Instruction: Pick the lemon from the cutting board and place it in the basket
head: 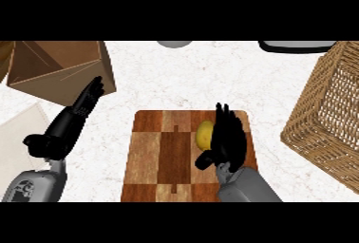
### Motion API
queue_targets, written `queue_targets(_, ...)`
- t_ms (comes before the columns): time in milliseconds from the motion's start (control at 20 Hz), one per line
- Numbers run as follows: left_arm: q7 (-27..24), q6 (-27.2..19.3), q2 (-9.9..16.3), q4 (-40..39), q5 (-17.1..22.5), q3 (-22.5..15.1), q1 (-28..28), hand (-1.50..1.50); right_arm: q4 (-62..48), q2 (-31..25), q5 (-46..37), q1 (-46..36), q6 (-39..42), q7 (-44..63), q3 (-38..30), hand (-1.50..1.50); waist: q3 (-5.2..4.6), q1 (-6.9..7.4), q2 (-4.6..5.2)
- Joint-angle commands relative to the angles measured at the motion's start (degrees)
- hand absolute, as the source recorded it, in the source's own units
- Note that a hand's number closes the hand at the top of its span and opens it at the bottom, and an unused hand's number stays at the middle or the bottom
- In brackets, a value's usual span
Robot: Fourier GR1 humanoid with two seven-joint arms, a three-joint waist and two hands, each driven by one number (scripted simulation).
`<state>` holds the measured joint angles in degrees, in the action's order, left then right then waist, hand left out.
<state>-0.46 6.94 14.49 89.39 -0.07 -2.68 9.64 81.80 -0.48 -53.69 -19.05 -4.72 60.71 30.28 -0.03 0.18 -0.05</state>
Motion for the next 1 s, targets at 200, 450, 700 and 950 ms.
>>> queue_targets(200, 0.4, 2.9, 0.6, 1.0, 0.3, 2.5, -1.0, 0.0, -5.3, 0.4, 5.9, -1.2, -0.4, -0.1, -0.3, 1.5, 0.04, 0.06, 0.07)
queue_targets(450, 1.2, 3.7, 0.6, 3.7, 0.0, 3.4, -1.4, 0.0, -4.8, 0.4, 3.8, -1.0, 2.7, -1.3, -0.8, 1.5, 0.03, -0.02, 0.01)
queue_targets(700, 0.5, 1.7, -1.8, 1.8, -2.3, 1.7, -1.0, 0.0, -11.5, -0.1, 1.7, -4.1, 2.2, -3.9, 2.8, 1.5, 0.03, 0.09, 0.09)
queue_targets(950, 2.7, 4.5, 0.1, 3.5, 0.6, 4.6, -1.1, 0.0, -7.7, -2.2, -3.0, -1.6, 0.2, -5.2, 4.8, 1.5, 0.04, -0.03, -0.01)
